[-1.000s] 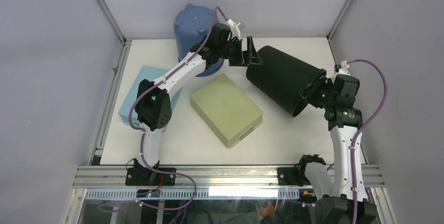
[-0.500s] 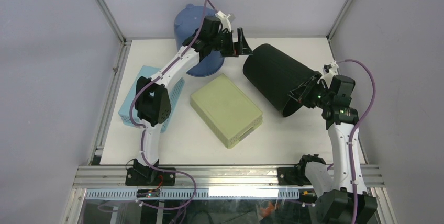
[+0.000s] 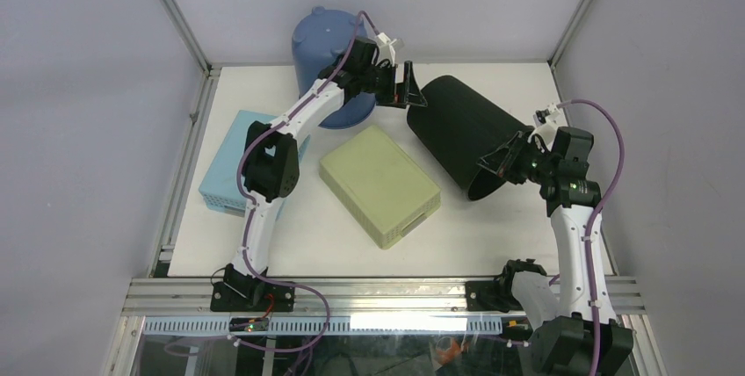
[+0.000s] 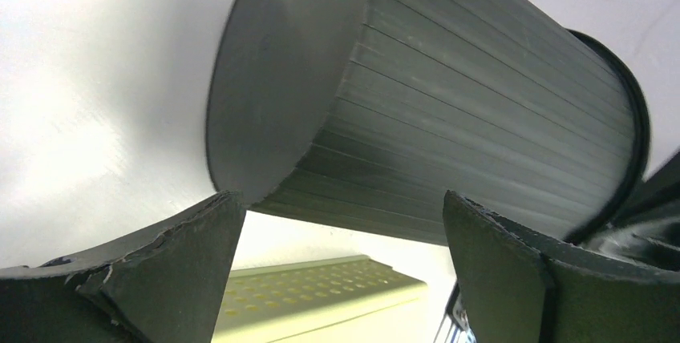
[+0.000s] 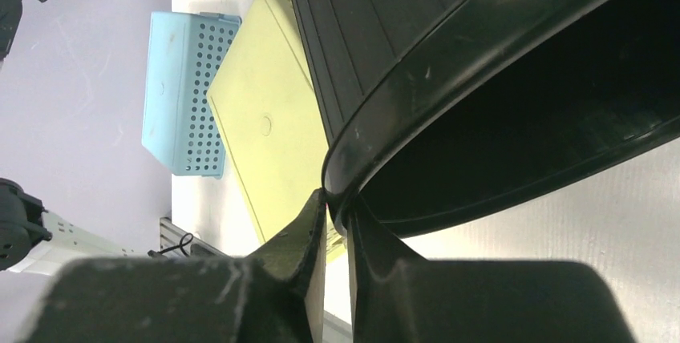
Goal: Turn the large container upside down
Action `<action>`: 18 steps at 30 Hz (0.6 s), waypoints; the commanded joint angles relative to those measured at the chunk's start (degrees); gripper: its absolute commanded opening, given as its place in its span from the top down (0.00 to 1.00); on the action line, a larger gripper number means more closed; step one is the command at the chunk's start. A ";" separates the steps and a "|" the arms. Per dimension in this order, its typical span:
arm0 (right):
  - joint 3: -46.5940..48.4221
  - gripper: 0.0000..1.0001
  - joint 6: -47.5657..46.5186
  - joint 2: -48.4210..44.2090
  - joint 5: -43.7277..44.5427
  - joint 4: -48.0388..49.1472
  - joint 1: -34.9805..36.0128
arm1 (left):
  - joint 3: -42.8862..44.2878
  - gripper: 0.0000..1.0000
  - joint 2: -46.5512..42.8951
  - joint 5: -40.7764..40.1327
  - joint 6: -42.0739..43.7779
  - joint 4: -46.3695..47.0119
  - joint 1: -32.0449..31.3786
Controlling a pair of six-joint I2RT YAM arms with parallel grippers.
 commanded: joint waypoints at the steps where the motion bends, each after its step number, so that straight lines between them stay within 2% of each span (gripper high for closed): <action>1: 1.84 1.00 -2.07 -0.49 -3.60 -2.00 -0.15 | 3.23 0.01 -0.10 10.27 3.51 2.19 0.44; 8: 0.87 1.00 -2.77 -0.45 -3.51 -2.96 -0.08 | 1.34 0.01 -0.05 18.38 1.43 5.46 0.39; 15: -0.07 1.00 -2.37 -0.38 -4.11 -1.91 -0.11 | -1.62 0.01 -3.03 22.36 -1.23 9.08 0.41; 18: -0.03 1.00 -2.33 -0.14 -4.35 -1.73 -0.07 | -2.10 0.01 -4.29 21.27 -0.81 9.28 0.49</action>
